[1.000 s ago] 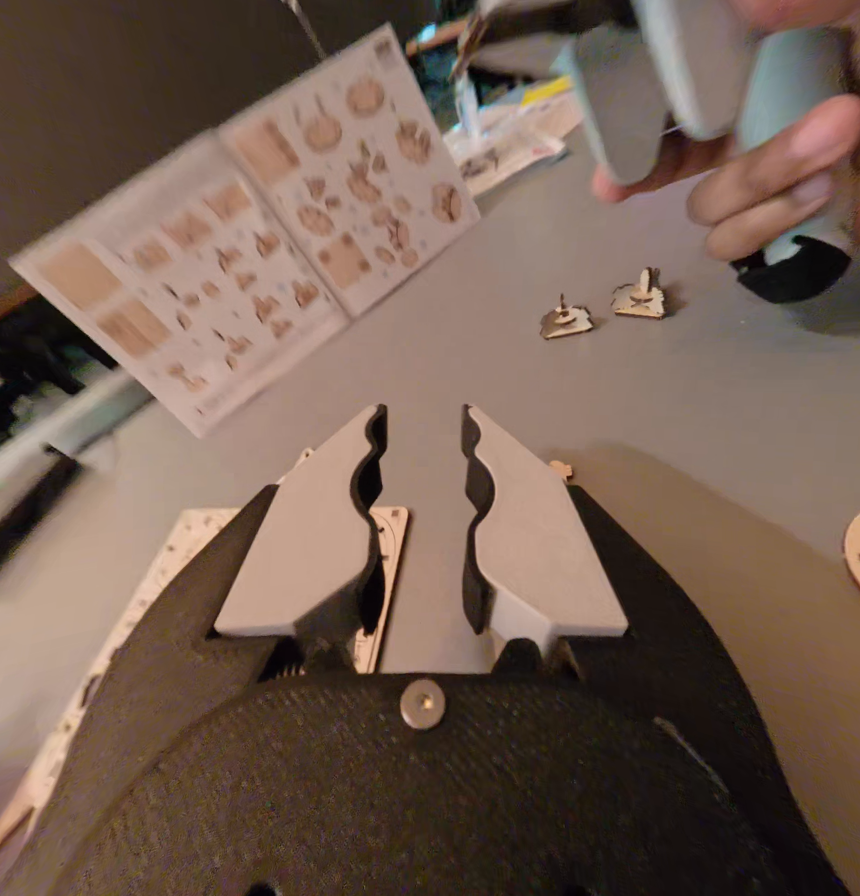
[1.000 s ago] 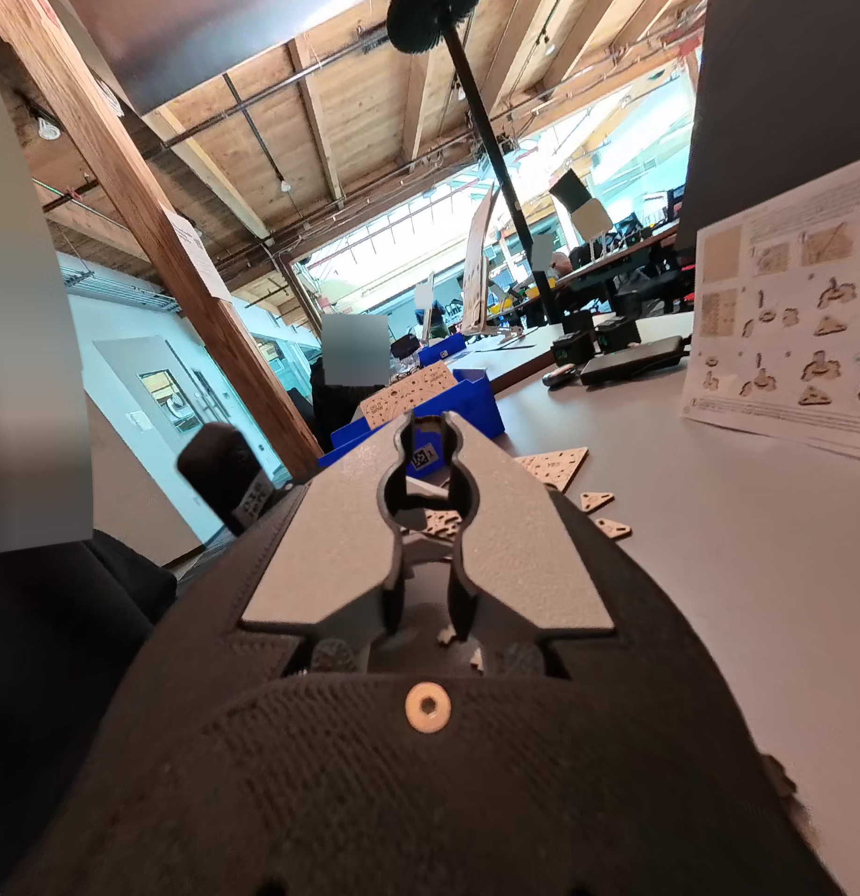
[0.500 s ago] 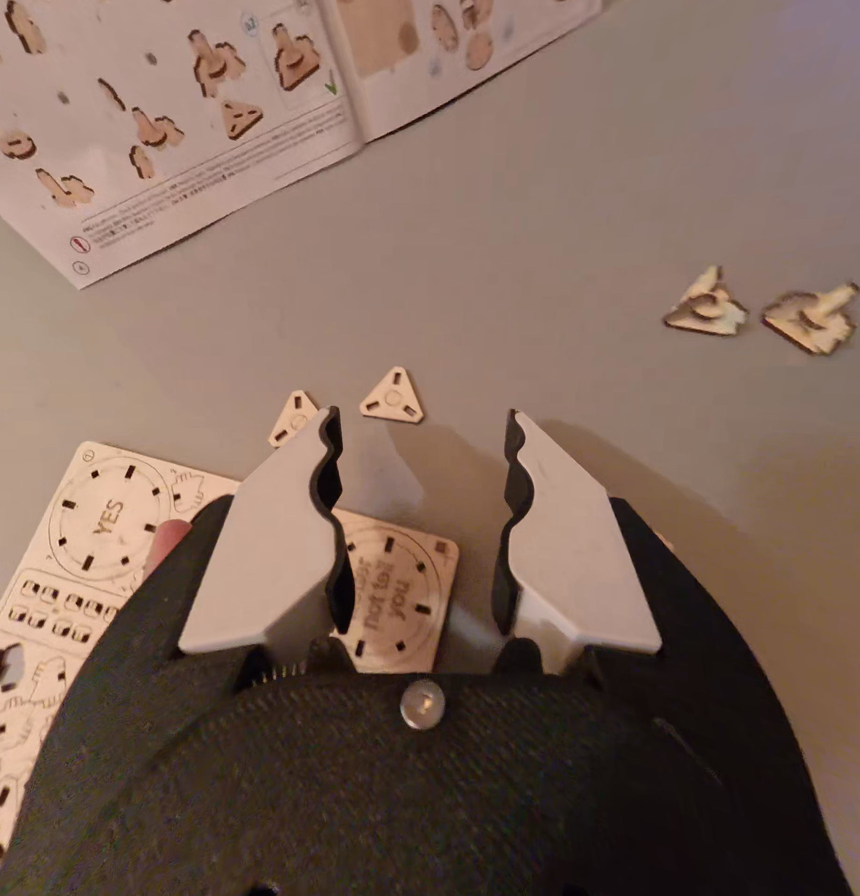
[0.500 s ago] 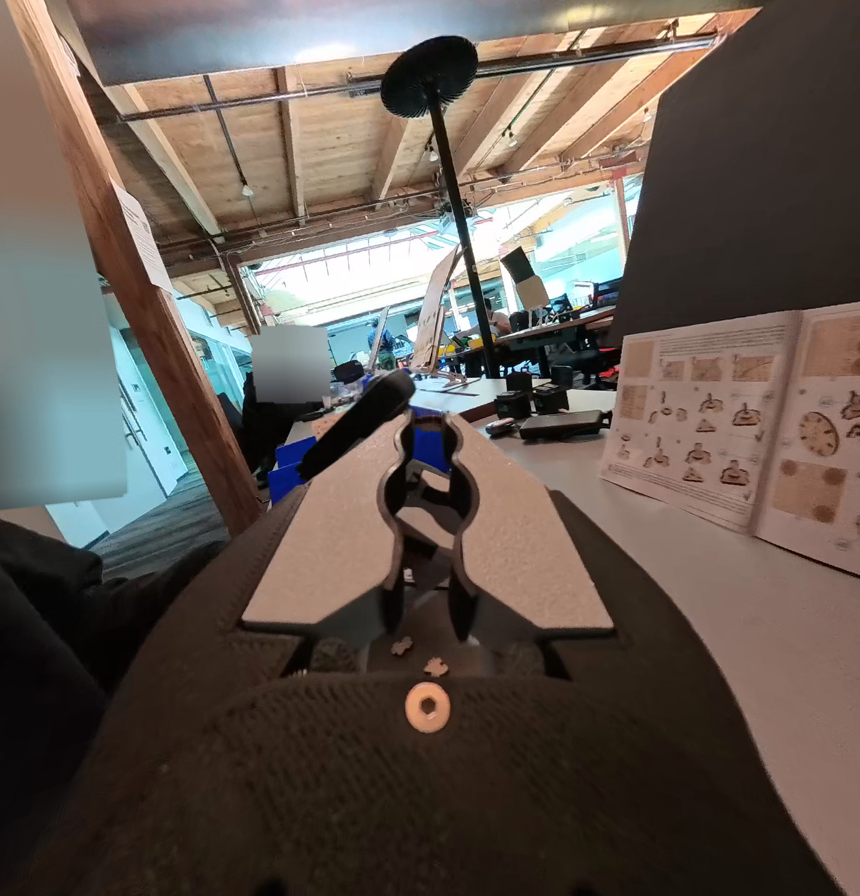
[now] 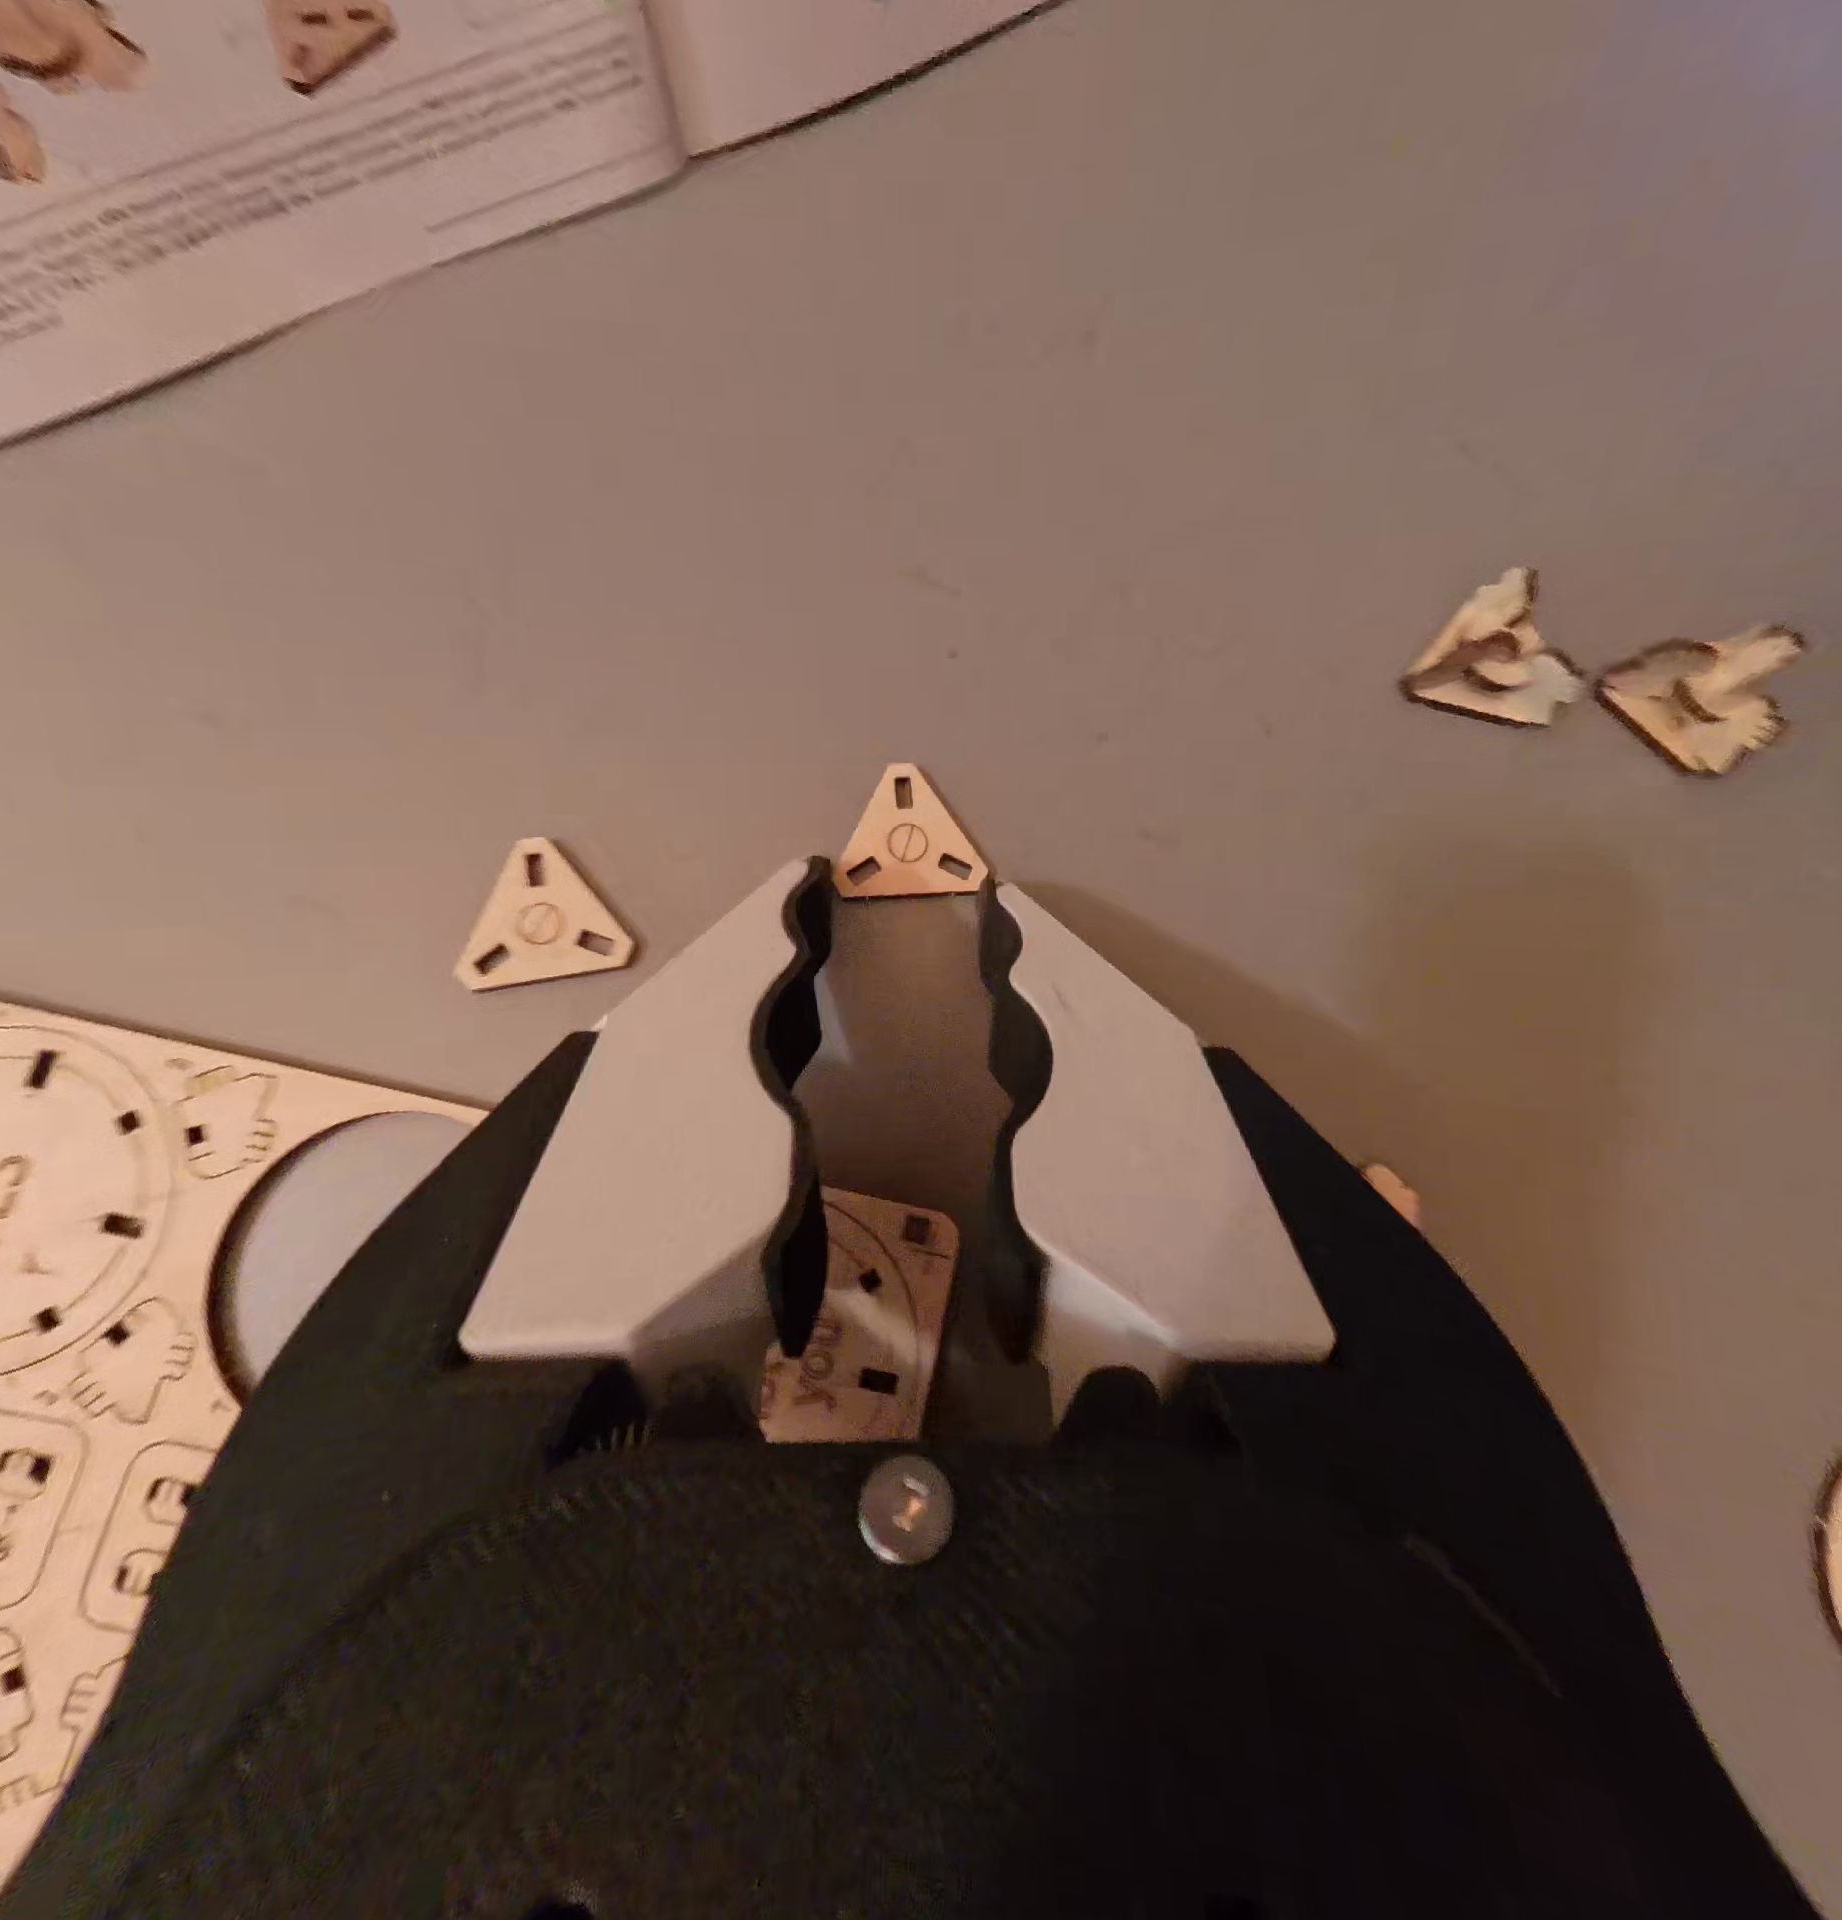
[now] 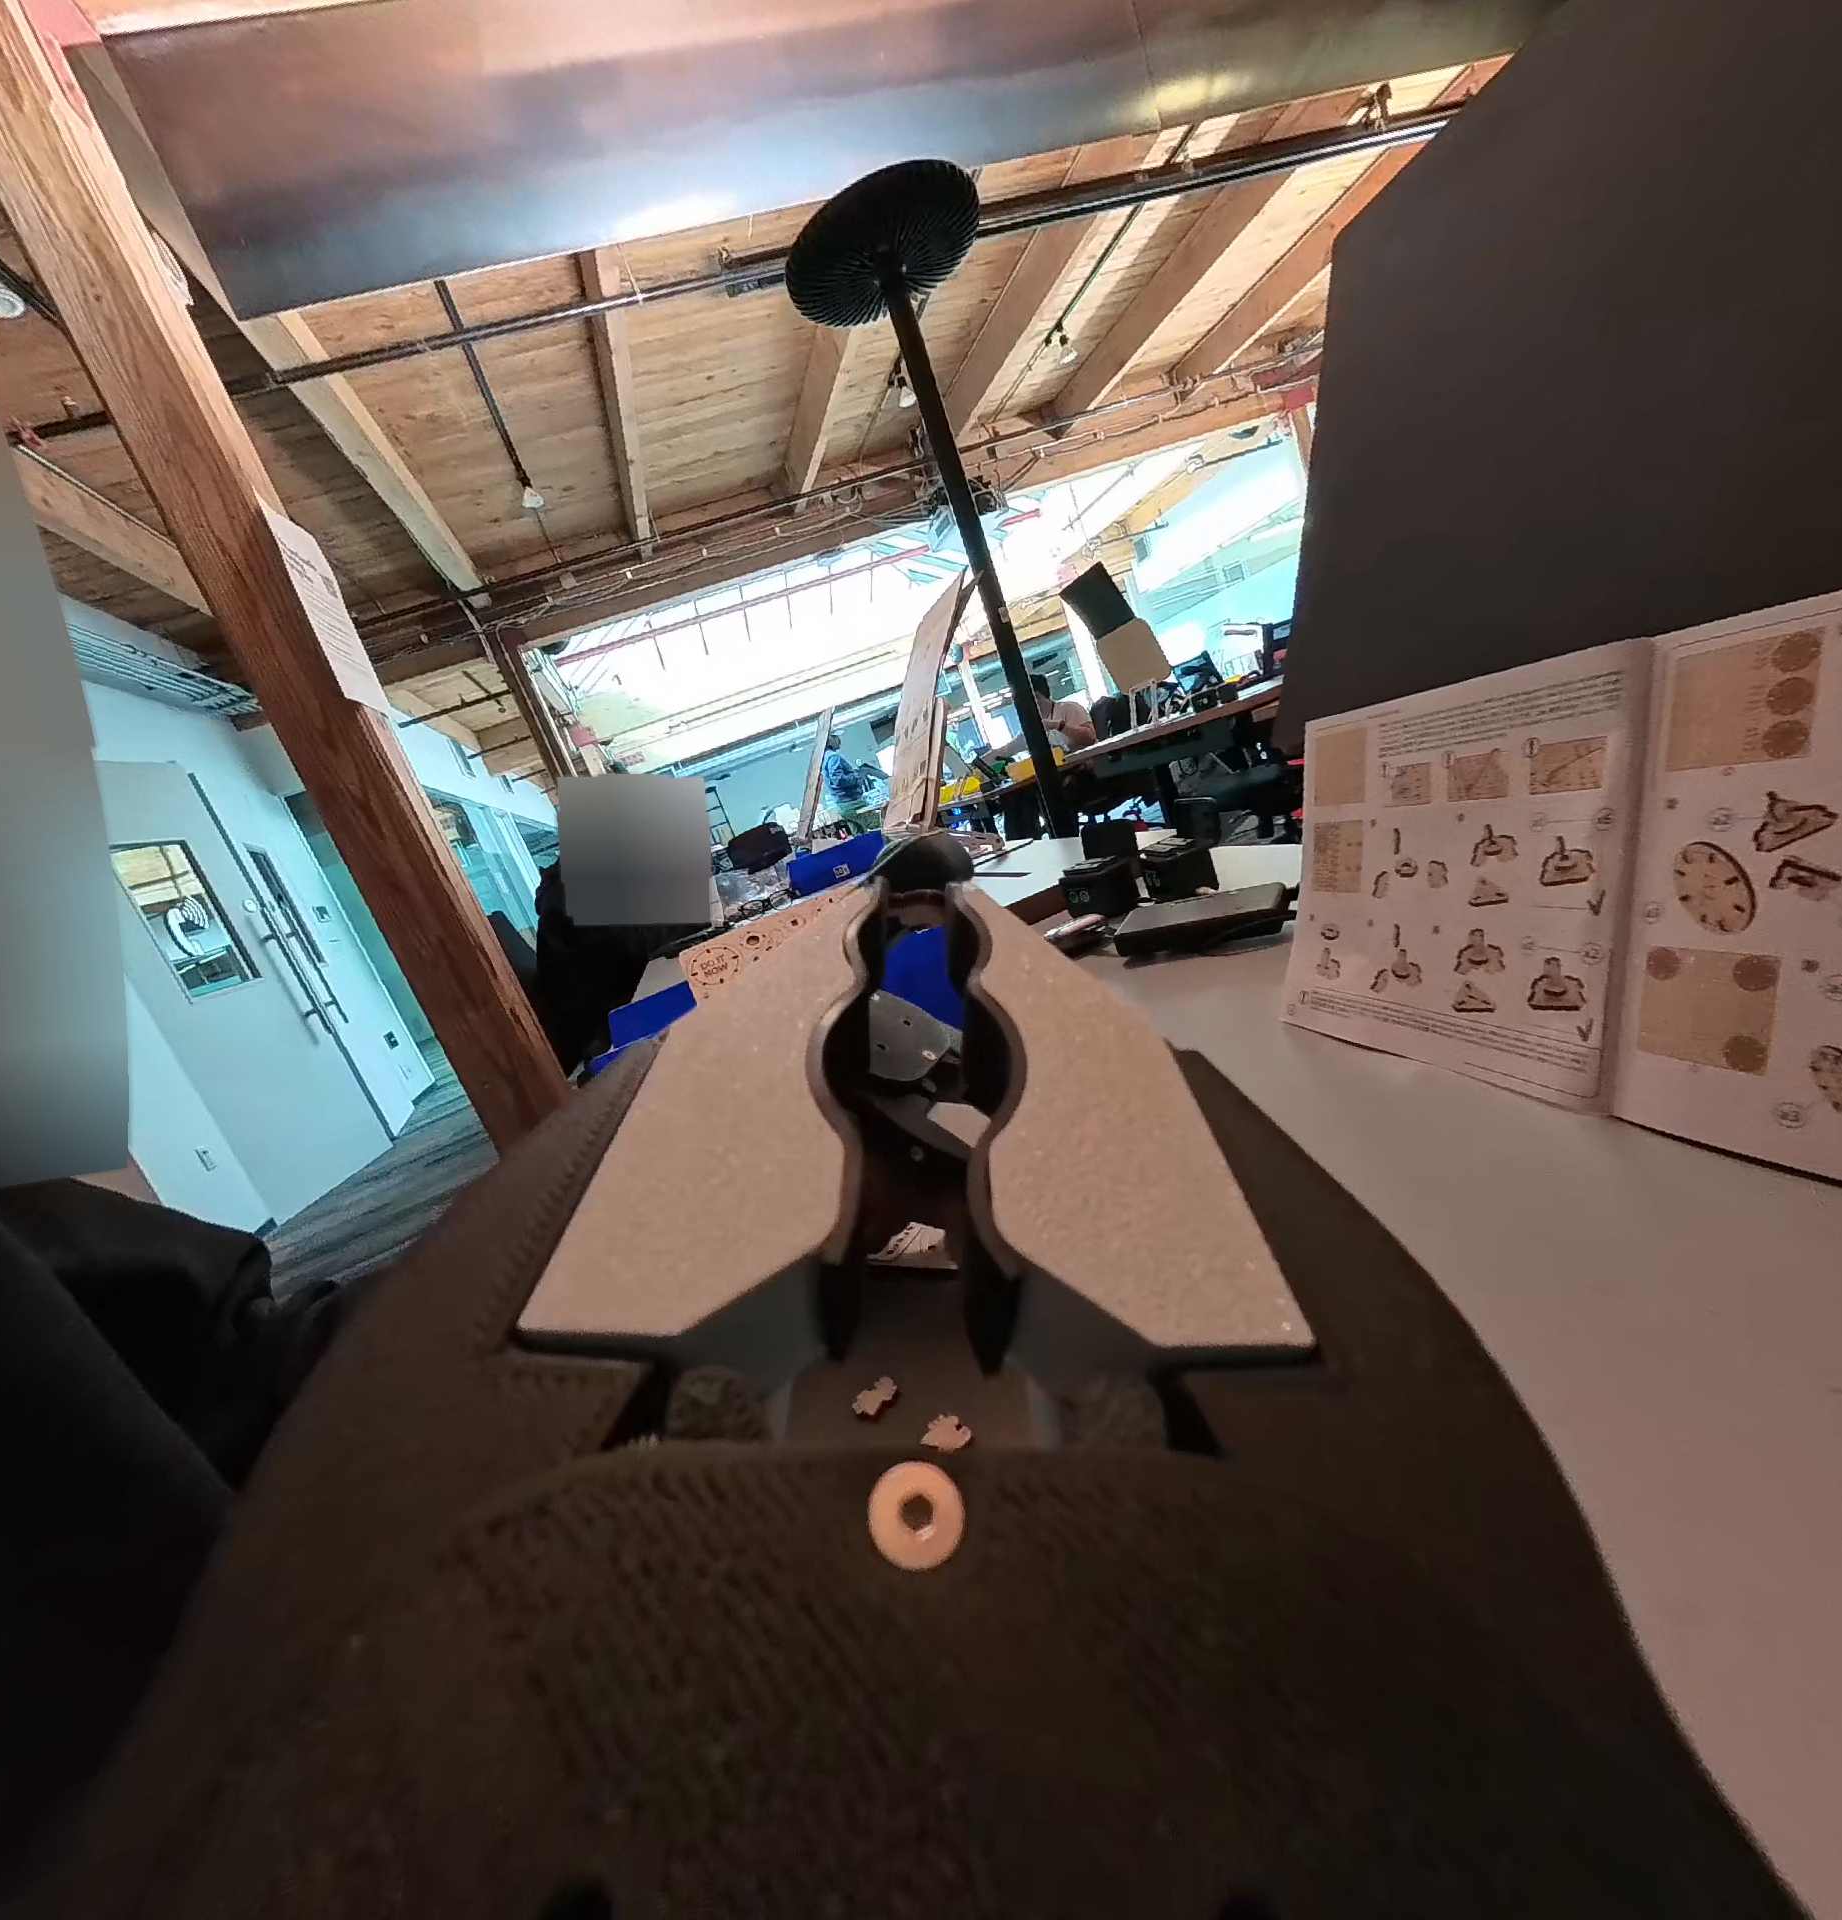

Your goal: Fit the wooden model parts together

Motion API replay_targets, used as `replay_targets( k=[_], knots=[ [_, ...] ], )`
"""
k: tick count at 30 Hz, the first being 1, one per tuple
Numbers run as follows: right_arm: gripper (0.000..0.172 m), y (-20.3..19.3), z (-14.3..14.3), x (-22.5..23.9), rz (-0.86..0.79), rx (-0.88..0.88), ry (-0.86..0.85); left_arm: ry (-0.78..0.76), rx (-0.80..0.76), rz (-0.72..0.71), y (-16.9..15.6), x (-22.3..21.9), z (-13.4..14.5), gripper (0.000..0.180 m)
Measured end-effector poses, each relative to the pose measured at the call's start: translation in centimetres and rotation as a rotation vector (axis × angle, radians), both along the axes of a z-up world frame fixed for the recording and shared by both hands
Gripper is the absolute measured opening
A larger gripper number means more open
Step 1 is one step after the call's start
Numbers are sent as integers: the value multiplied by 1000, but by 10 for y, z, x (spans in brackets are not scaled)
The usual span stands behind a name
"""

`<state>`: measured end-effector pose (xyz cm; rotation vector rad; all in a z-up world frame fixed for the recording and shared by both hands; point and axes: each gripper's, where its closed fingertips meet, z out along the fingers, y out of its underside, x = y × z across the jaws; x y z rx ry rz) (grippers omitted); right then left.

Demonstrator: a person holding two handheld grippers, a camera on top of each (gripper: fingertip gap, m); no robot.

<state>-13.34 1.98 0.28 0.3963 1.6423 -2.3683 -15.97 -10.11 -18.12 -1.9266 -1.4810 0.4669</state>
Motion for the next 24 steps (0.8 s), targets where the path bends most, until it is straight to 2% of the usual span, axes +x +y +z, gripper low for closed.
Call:
replay_targets(
  k=[3,8,12,17,24],
  knots=[
    [8,1,0,-2,-3,-2,-5,-27,12,-78,15,12,1,26],
    [8,3,0,-5,-7,-11,-20,-54,233,-327,92,47,16,26],
    [8,3,1,-5,0,-17,-27,-61,240,-474,132,70,22,27],
    [8,4,1,-5,4,-19,-28,-106,142,-565,144,89,13,27],
    [8,7,2,-6,6,-28,-37,-113,129,-588,142,97,14,27]
  ],
)
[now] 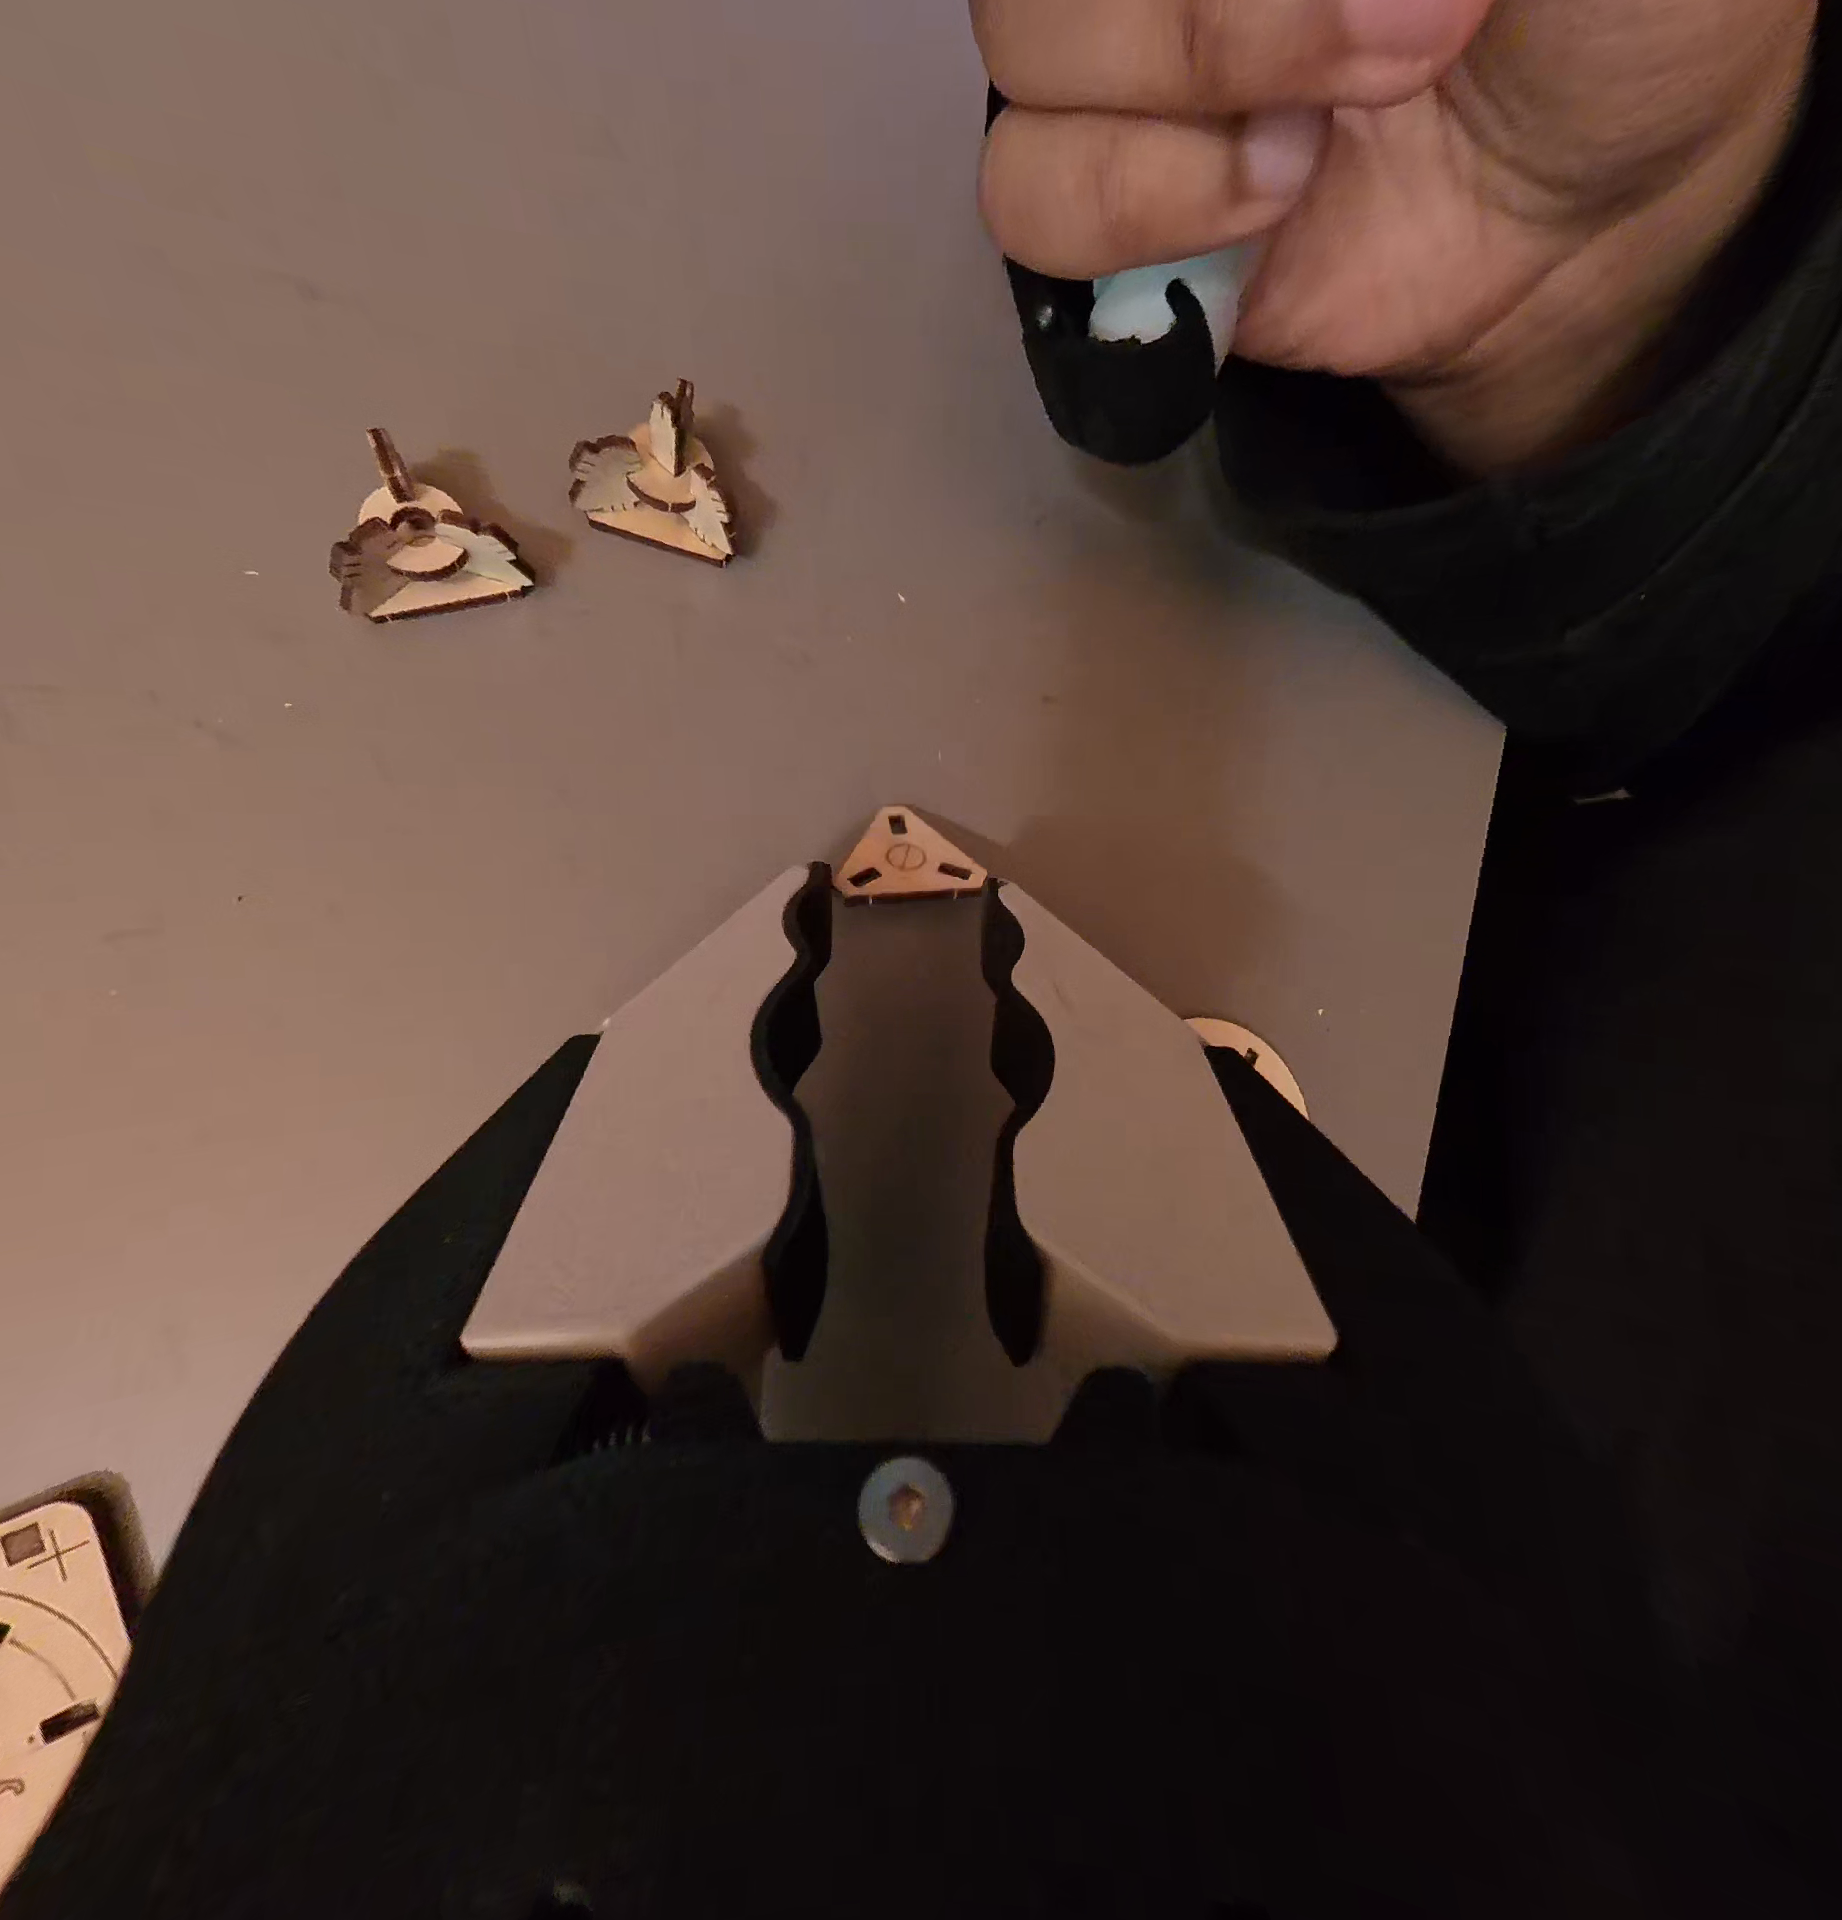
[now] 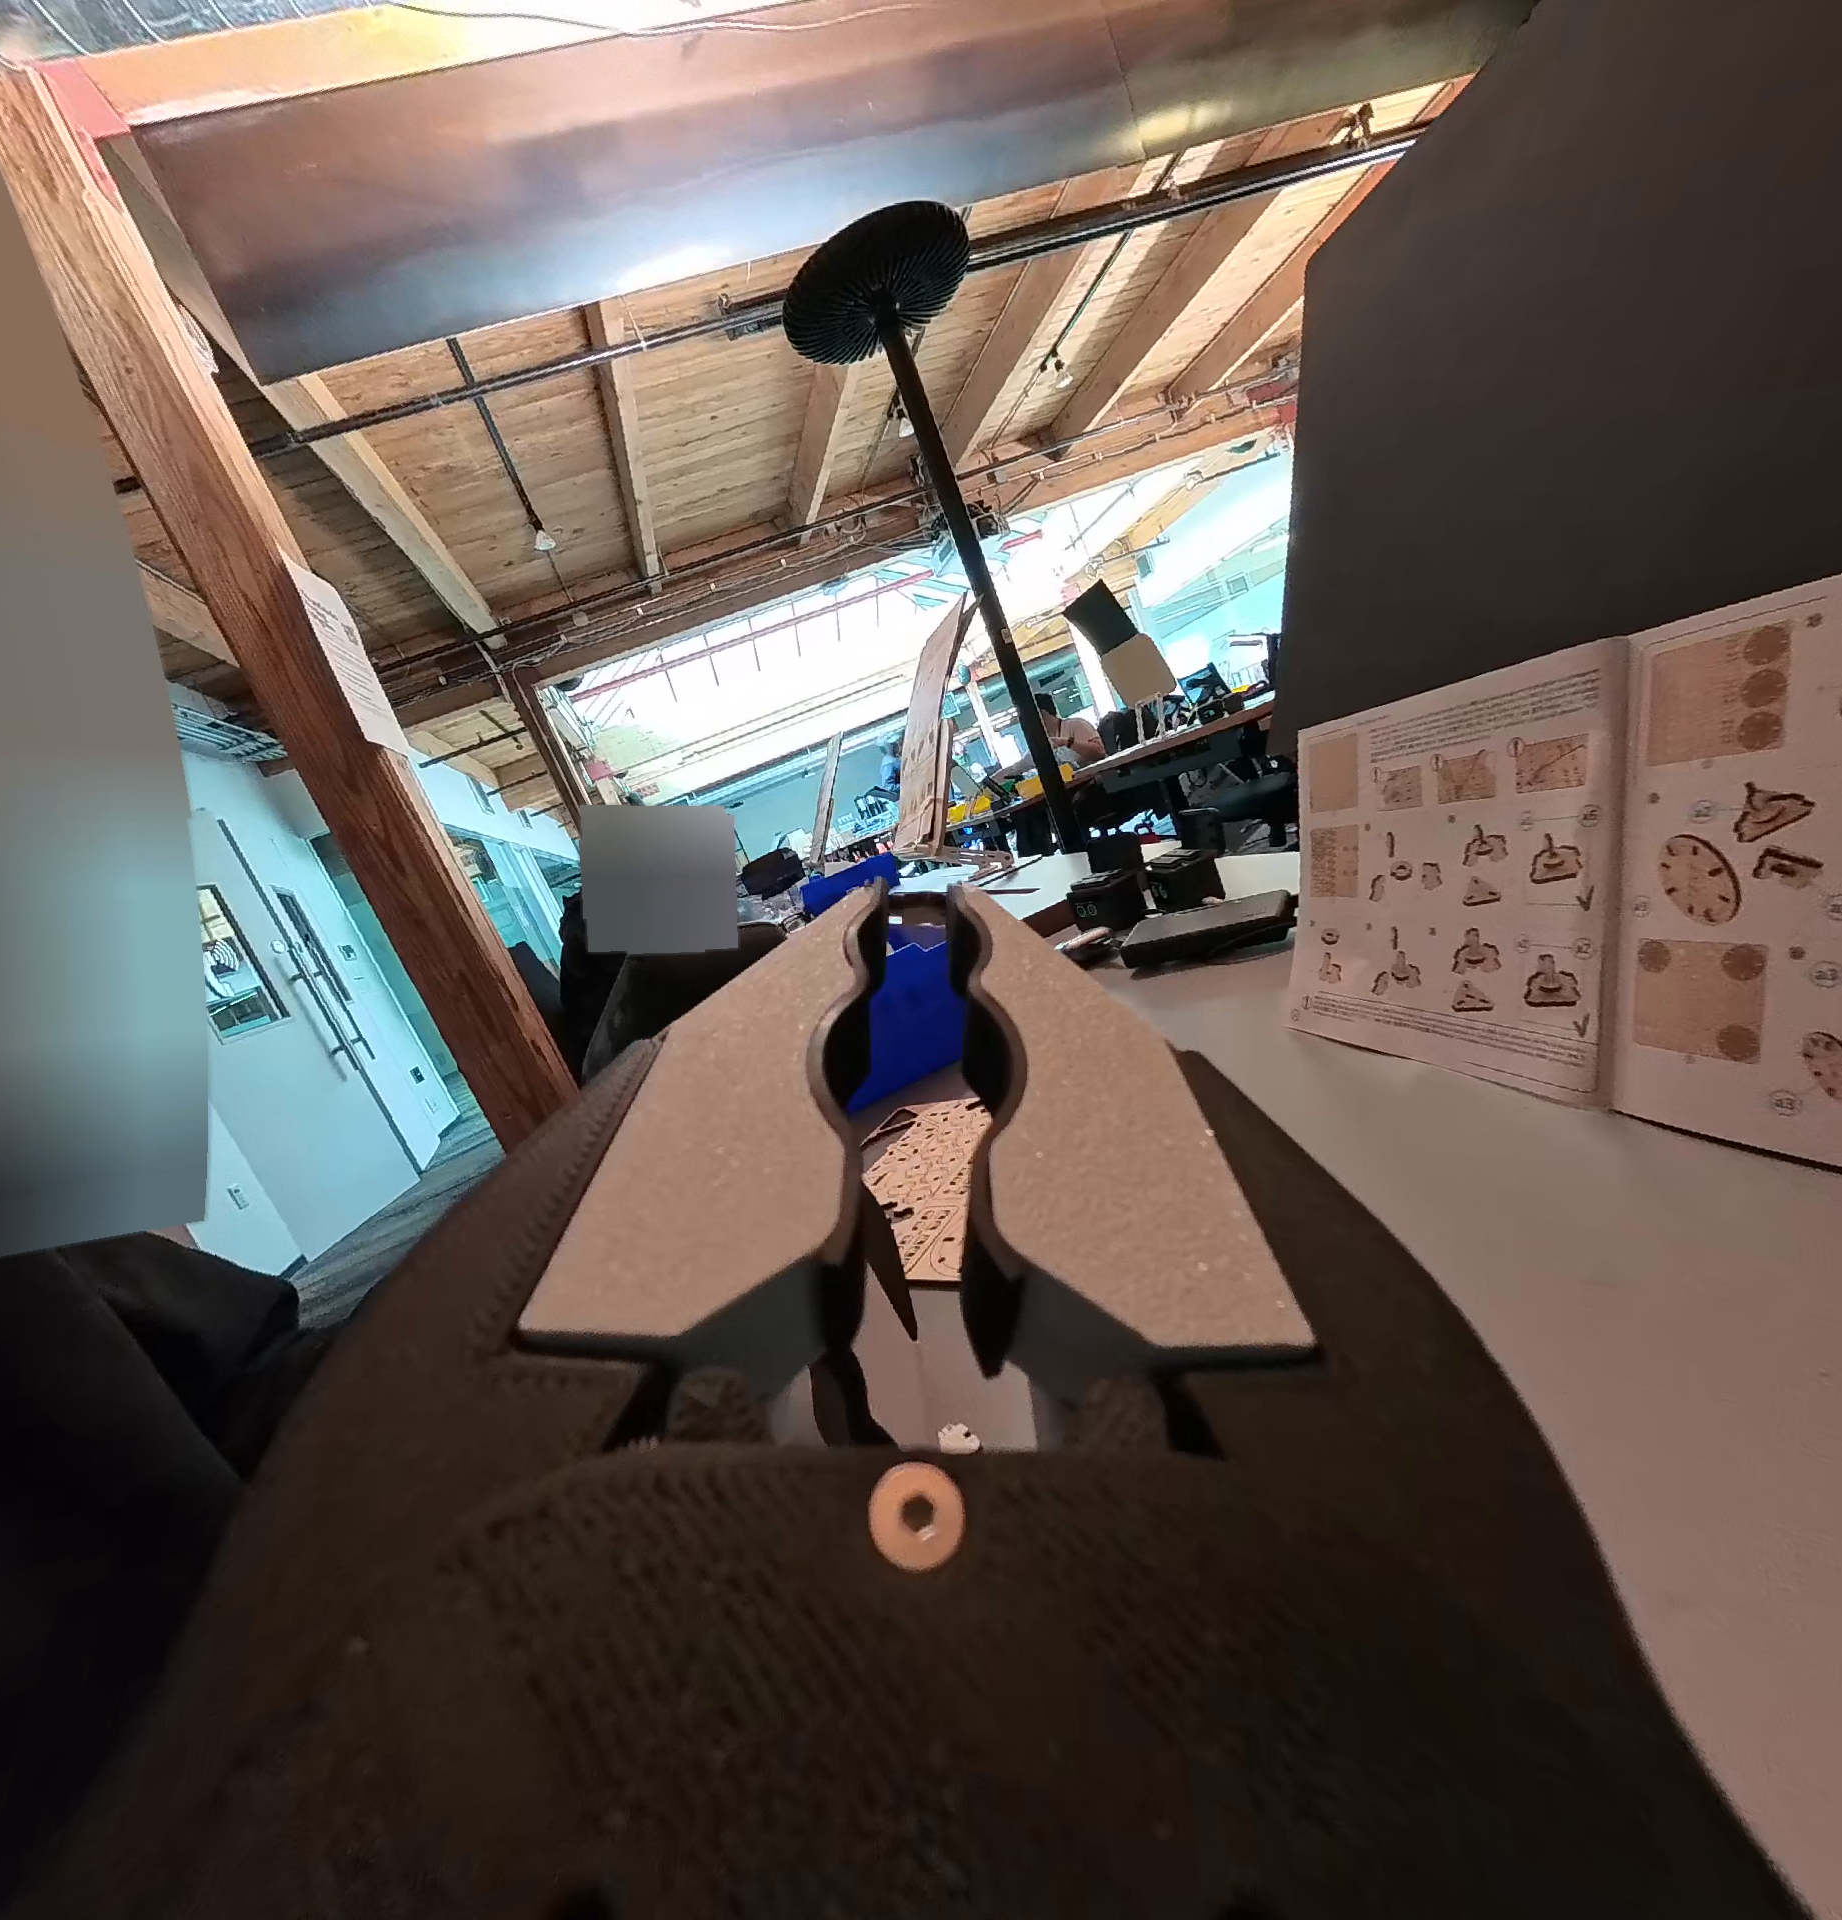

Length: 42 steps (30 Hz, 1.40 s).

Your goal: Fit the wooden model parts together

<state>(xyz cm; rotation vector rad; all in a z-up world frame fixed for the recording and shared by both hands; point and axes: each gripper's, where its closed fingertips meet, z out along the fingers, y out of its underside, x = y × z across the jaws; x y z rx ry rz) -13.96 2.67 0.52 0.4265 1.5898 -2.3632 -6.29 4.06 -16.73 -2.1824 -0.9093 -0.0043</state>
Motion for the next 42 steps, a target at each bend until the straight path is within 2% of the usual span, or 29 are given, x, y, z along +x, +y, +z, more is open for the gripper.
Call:
replay_targets(
  k=[6,12,19,25,30,35,42],
  knots=[
    [8,0,0,0,-1,1,-1,-6,-17,7,-8,1,-3,30],
    [8,-1,-1,1,5,3,-4,17,20,60,-20,-7,7,28],
    [8,-1,-1,1,8,4,-8,123,60,227,-50,-34,23,28],
    [8,-2,-2,2,17,4,-12,243,149,415,-91,-55,54,27],
    [8,-4,-3,4,31,12,-17,307,213,490,-112,-59,74,24],
    [8,-8,-8,6,50,39,-20,357,324,453,-104,-56,93,21],
    [8,-15,-13,12,91,71,-26,512,537,264,-63,-33,140,23]
  ],
)
